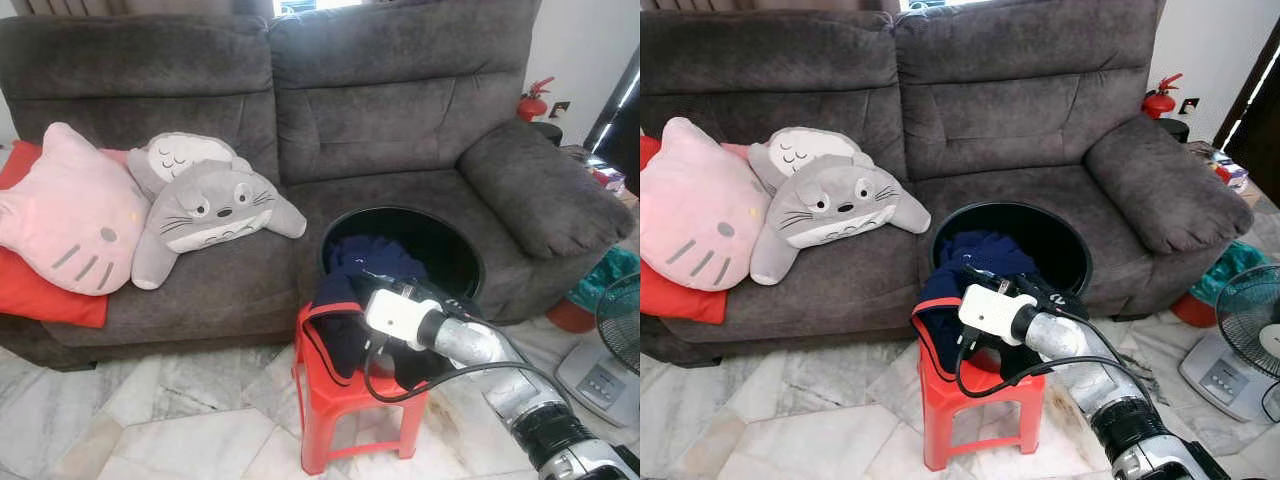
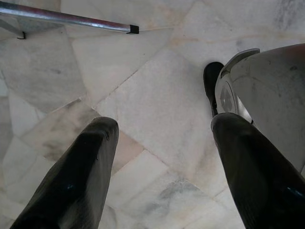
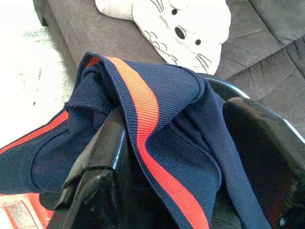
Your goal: Hang hanger
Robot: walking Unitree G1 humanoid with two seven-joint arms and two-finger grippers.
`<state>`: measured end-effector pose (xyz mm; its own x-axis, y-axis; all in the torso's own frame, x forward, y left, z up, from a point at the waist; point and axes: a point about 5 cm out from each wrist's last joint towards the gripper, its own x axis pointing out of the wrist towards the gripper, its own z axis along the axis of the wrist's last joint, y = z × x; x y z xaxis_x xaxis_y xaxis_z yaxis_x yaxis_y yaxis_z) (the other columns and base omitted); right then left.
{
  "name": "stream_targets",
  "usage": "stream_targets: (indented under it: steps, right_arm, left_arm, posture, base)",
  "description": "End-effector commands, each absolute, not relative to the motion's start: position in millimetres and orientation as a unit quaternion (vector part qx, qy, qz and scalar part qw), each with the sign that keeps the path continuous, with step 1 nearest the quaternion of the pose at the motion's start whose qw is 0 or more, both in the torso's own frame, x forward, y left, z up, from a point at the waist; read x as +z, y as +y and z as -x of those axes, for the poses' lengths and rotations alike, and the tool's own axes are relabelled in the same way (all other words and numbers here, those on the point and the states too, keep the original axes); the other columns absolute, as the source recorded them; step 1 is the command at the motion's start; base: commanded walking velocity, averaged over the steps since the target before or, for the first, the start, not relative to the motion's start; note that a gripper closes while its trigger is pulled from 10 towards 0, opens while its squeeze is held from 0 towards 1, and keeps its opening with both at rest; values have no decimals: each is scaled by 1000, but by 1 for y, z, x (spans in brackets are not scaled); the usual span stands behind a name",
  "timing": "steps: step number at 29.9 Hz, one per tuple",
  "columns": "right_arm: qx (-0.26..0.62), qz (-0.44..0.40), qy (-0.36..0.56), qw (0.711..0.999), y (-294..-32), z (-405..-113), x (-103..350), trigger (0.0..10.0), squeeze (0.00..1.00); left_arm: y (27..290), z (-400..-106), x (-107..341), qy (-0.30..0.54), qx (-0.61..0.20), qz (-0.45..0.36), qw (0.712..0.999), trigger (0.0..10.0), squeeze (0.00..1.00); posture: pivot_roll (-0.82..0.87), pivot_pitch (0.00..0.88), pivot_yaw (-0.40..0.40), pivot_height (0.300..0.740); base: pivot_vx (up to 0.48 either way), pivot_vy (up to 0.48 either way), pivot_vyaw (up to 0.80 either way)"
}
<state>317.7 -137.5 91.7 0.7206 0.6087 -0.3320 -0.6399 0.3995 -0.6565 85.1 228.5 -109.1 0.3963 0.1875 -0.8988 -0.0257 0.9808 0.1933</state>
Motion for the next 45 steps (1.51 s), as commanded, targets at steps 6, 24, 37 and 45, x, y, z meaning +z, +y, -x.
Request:
stream_targets:
  steps: [6, 24, 37, 45]
  right_arm:
    - [385, 403, 7, 830, -128, -321, 95, 0, 0]
    - [357, 417, 28, 835, -134, -324, 89, 0, 0]
    - [342, 417, 29, 842, -136, -326, 90, 0, 0]
    - [330, 418, 22, 846, -136, -328, 94, 0, 0]
  left_arm:
    - [229, -83, -109, 546, 68, -76, 831, 10000, 0]
    - [230, -83, -109, 546, 68, -78, 831, 10000, 0]
    - [230, -83, -109, 547, 69, -78, 831, 10000, 0]
    - [230, -83, -109, 546, 70, -78, 831, 10000, 0]
  posture:
    - [-157, 0, 27, 740]
    - [-151, 0, 31, 740]
    - [-150, 0, 30, 740]
    - [-148, 0, 29, 740]
  base:
    - [0, 0, 0]
    - [0, 0, 0]
    - [0, 0, 0]
    - [0, 0, 0]
